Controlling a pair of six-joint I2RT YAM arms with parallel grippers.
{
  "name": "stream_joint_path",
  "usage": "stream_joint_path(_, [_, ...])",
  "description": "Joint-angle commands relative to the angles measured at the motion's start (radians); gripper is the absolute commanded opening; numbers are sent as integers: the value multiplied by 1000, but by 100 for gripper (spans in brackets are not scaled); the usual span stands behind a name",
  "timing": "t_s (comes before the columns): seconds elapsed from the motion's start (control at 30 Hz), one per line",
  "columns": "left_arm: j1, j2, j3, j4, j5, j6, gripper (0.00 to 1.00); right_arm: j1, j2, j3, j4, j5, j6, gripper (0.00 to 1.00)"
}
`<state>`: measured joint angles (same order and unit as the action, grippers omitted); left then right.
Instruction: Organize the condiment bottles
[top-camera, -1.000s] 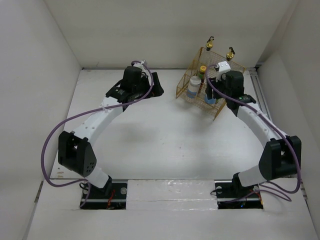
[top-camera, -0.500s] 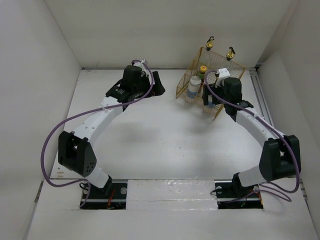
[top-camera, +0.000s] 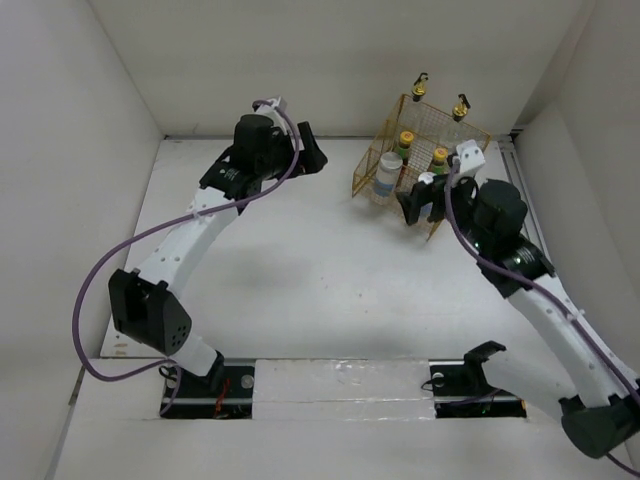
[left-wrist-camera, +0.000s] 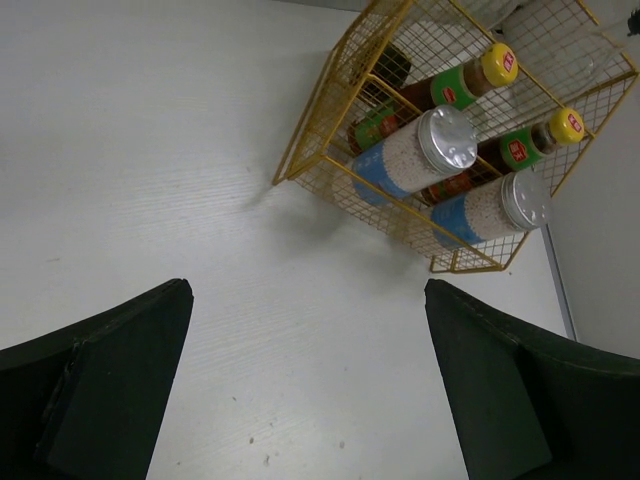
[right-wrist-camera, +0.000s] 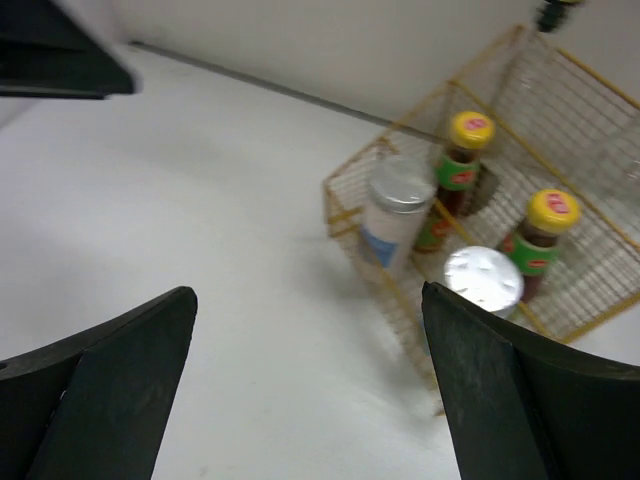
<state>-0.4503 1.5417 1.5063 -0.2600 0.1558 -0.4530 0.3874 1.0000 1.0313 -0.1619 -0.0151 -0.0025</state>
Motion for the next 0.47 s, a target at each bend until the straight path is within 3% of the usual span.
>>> stream_joint_path(0.0, [28,-77,45,2,-15,10,100,115,-115,-54,-68,-2,45,100])
stream_joint_path(0.17, [28,-124,49,-22,-47,10,100,226,-302,-206,-90,26,117,100])
stream_joint_path(0.43, [28,-204,-61,27,-56,-12,100,266,-313,-225,-131,86,121,100])
